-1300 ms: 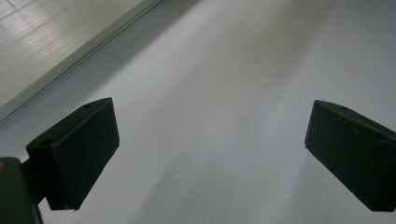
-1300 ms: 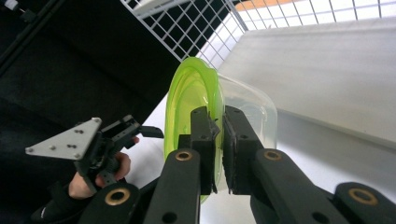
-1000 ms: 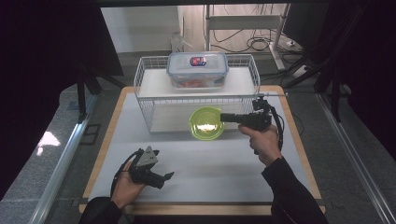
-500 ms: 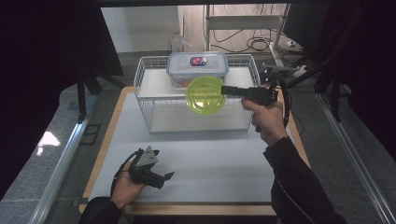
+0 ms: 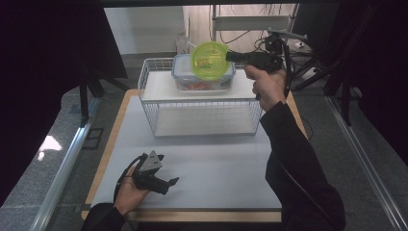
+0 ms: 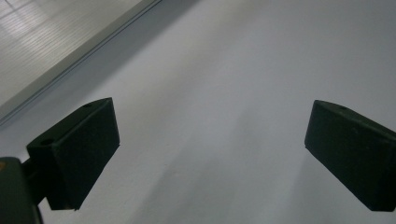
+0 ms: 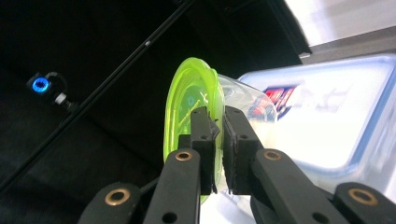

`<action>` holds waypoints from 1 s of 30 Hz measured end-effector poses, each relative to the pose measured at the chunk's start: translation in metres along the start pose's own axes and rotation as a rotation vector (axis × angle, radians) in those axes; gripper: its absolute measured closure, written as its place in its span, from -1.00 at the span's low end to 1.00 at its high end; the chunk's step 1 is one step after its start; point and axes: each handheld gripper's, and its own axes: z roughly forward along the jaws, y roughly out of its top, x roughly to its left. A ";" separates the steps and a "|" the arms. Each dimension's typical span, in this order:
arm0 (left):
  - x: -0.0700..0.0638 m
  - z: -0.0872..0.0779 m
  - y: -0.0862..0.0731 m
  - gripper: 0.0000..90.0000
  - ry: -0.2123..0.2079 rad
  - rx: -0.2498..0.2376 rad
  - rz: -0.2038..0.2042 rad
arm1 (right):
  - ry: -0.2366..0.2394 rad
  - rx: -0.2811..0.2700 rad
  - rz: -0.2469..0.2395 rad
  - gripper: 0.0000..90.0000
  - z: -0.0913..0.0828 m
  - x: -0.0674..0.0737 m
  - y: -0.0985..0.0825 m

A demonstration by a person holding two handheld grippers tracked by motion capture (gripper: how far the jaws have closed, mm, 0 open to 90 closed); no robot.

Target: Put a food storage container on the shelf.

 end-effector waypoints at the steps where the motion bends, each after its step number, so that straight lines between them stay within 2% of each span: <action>1: 0.000 0.000 0.000 -0.93 -0.001 -0.001 0.000 | -0.005 -0.002 0.009 0.87 0.005 -0.003 0.004; 6: 0.000 -0.001 0.000 -0.93 -0.005 -0.006 -0.002 | -0.031 -0.002 0.071 0.86 0.027 -0.014 0.015; 9: 0.000 -0.001 0.000 -0.93 -0.007 -0.009 -0.004 | -0.016 -0.012 0.127 0.84 0.038 -0.023 0.019; 15: 0.000 -0.001 -0.001 -0.93 -0.013 -0.010 -0.004 | -0.082 -0.041 0.152 0.73 0.048 -0.030 0.024; 19: 0.000 -0.001 -0.001 -0.93 -0.016 -0.006 -0.003 | -0.095 -0.056 0.165 0.69 0.052 -0.034 0.024; 24: 0.000 -0.001 -0.001 -0.93 -0.017 -0.006 -0.001 | -0.119 -0.069 0.140 0.45 0.055 -0.034 0.024; 28: 0.000 -0.001 -0.001 -0.93 -0.015 -0.004 0.001 | -0.157 -0.070 0.079 0.24 0.053 -0.030 0.025; 30: 0.000 -0.001 -0.001 -0.93 -0.016 -0.004 0.001 | -0.158 -0.076 0.047 0.16 0.050 -0.028 0.025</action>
